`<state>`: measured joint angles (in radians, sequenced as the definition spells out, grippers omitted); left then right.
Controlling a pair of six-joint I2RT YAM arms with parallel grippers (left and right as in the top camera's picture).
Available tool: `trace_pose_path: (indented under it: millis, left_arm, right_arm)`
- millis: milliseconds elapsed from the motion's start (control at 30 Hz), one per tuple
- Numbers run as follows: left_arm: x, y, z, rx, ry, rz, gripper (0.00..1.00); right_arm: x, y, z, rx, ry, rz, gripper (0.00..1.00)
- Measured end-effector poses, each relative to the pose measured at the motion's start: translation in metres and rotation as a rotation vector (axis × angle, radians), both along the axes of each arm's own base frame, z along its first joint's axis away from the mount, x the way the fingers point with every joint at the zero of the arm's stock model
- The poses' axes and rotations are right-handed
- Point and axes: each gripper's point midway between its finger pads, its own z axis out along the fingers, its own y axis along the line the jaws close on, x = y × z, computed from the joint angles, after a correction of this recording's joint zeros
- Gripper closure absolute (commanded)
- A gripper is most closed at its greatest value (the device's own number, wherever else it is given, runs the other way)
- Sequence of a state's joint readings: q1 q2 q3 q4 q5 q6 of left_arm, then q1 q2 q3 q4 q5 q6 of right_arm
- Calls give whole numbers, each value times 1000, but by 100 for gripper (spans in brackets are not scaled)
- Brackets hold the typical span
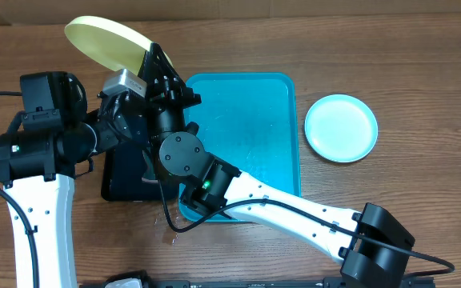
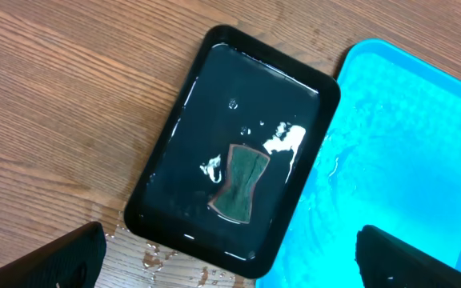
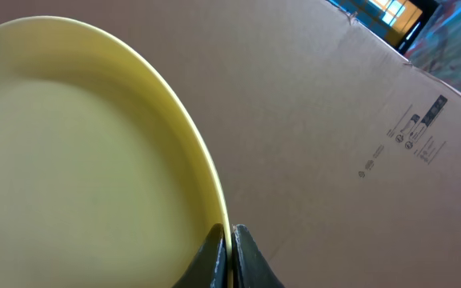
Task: Clean dirty plates on tray and stack at the side
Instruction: 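Tilt the yellow plate upright over the black tray to drain, then carry the yellow plate right and set it on the plate stack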
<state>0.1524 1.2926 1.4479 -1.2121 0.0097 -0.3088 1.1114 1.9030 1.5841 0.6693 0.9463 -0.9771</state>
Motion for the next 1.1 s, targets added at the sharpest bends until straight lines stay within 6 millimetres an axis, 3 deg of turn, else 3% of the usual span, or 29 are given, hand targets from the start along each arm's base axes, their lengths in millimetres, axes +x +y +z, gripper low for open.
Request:
trace_pose_path:
  millis: [867, 1100]
  left_arm:
    - [0, 0, 0, 0, 0, 0, 0]
    - [0, 0, 0, 0, 0, 0, 0]
  right_arm:
    - [0, 0, 0, 1, 1, -1, 96]
    - [4, -10, -6, 107, 43, -34, 96]
